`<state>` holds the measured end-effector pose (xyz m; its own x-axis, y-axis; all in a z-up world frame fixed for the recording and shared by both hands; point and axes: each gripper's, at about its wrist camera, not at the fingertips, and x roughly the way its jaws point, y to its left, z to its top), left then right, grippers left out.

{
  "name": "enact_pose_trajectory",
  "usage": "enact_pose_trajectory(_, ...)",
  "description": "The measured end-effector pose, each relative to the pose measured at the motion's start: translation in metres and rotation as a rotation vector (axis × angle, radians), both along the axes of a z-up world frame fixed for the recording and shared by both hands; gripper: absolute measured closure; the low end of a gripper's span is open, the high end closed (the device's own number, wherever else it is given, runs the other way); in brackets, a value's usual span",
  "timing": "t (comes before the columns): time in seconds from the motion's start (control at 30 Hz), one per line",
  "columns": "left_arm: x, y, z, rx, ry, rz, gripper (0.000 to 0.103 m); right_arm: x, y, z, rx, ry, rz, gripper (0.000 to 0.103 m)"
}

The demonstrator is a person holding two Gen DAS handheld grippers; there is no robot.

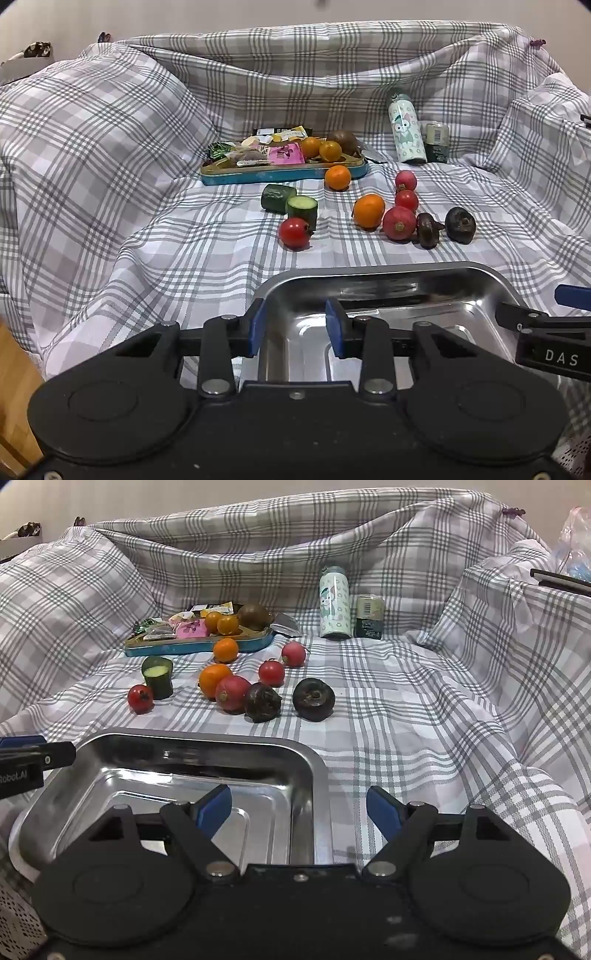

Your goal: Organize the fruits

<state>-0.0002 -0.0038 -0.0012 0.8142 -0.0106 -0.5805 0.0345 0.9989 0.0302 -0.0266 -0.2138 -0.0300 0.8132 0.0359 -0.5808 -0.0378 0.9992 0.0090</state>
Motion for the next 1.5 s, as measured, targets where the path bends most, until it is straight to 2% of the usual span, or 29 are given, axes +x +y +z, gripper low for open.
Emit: enact_pose_trajectory(1.5, -0.0007, -0.0025, -0.0032, 0.025, -0.002, -0.006, 0.059, -0.0002, 0.001, 0.0008, -0.019, -0.009, 0.008, 0.021)
